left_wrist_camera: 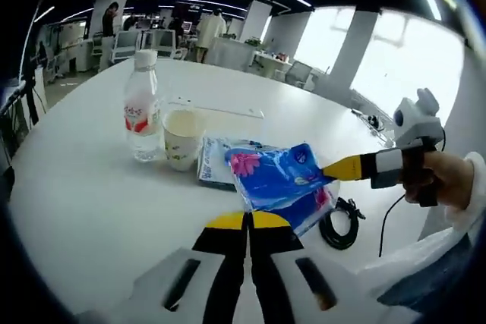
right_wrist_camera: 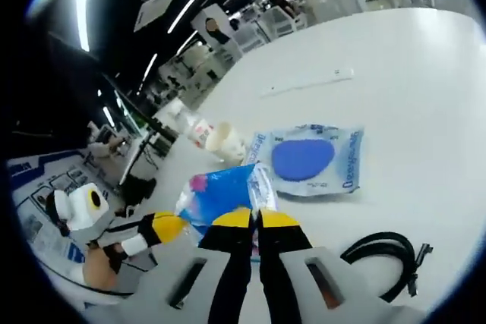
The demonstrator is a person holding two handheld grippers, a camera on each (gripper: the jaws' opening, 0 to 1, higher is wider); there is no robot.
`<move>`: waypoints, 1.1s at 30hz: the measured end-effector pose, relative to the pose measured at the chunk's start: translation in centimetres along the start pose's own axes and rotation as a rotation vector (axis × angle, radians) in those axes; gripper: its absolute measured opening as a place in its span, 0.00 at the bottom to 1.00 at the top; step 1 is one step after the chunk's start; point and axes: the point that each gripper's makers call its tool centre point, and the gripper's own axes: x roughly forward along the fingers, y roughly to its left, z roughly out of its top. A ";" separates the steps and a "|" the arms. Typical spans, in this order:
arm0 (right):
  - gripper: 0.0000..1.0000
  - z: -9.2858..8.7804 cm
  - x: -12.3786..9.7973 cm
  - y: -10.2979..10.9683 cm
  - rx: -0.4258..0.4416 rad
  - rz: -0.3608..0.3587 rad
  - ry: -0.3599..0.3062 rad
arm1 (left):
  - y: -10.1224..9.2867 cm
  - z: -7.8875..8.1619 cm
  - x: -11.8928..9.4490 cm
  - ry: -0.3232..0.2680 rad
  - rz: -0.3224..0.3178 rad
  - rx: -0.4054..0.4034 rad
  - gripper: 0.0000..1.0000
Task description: Arrange the tabletop items into an orderly group along one side of the table until the central work area is clear of visible clutter.
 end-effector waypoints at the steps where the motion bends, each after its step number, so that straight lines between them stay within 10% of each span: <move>1: 0.00 0.2 -0.3 -0.3 0.013 -0.003 -0.010 | -0.3 0.3 0.3 -0.002 -0.006 0.012 0.00; 13: 0.00 2.8 -4.3 -7.2 0.136 -0.131 -0.156 | -6.1 3.4 6.4 0.060 -0.161 0.167 0.00; 33: 0.00 5.7 -7.8 -15.4 0.225 -0.254 -0.243 | -12.7 3.4 13.2 0.238 -0.331 0.317 0.00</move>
